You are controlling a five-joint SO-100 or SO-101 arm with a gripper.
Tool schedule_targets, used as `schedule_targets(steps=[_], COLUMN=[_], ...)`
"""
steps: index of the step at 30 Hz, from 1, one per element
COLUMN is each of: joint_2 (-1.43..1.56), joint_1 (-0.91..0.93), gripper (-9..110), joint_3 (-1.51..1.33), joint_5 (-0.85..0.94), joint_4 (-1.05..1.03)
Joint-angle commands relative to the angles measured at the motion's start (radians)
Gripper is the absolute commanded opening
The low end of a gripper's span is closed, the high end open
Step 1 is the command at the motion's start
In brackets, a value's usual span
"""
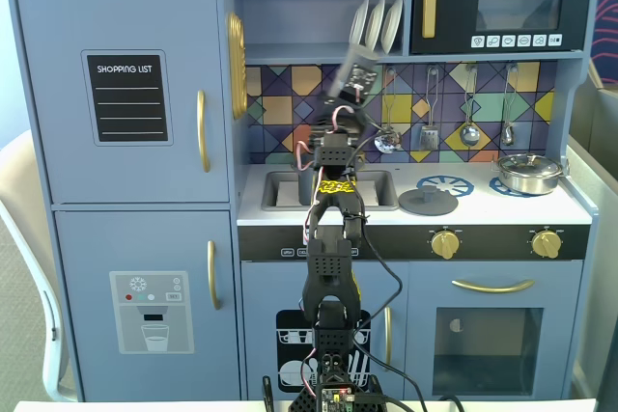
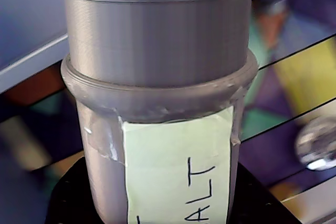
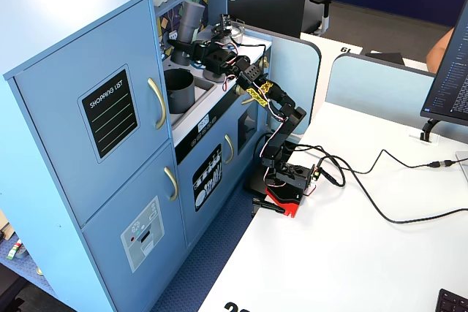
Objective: Put salt in the gray recipient
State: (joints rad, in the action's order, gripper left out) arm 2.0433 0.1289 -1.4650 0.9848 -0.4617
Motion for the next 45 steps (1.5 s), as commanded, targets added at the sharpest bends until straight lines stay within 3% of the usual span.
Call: schedule_targets(steps=[1, 14, 37, 45], joint_2=[0.083, 0.112, 0.135, 0.044], joint_1=[-0.074, -0.249, -0.321, -0.313], gripper=[0, 0, 0, 0], joint_3=[0.087, 0.089, -0.017, -0.011], joint_5=[-0.109, -0.595, -1.595, -1.870], joint_4=[-0.006, -0.008, 0.089, 0.118])
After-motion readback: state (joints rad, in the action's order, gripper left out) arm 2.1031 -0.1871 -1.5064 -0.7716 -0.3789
